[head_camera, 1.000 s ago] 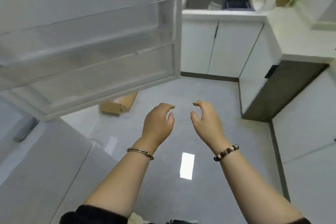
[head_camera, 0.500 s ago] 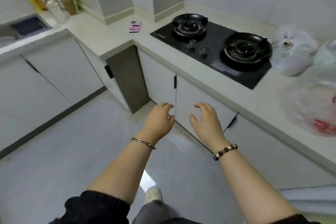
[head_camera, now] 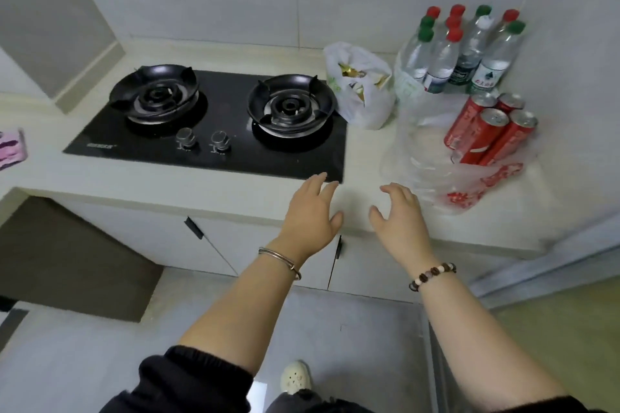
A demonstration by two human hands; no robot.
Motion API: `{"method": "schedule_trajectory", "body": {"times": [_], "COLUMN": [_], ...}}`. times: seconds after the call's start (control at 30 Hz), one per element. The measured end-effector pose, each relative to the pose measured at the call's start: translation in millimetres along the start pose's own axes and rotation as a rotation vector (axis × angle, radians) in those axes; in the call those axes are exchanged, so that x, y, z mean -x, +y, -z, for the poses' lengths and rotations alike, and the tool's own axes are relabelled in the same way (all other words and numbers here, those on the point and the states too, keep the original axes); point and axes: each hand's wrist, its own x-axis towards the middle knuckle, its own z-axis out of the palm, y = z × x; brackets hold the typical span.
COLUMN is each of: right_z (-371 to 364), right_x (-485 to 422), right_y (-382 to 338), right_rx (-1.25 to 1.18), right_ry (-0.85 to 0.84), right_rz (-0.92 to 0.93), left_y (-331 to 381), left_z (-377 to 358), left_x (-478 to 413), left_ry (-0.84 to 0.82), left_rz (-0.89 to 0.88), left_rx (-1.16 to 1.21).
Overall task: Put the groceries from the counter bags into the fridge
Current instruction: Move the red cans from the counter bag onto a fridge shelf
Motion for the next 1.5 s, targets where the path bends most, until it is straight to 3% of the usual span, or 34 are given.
{"method": "schedule_trajectory", "body": {"times": [0.47,0.87,1.27,1.5], "right_z": [79.3,150.3,156.9,157.3], "right_x": [-108.2,-202.4,-218.4,-224.5], "right_y": [72.4,163.9,194.2,205.0], "right_rx": [0.050,0.168,0.114,0.158], "right_ry": [0.304,0.462,0.222,0.209], "right_rz": [-0.118,-0.089,-0.218,-0.242], "left_y": [76.9,165.6,187.3,185.1], "left_z": [-44.0,-103.5,-134.8,-141.9], "left_x": [-164.3,-279.6,-293.0,-284.0], "left_ry": [-0.039,-0.098,-0.056,-0.089], "left_rz": [-0.315,-0.338,-0.313,-0.228], "left_rx": [0.053,0.176,0.264,0.369]}}
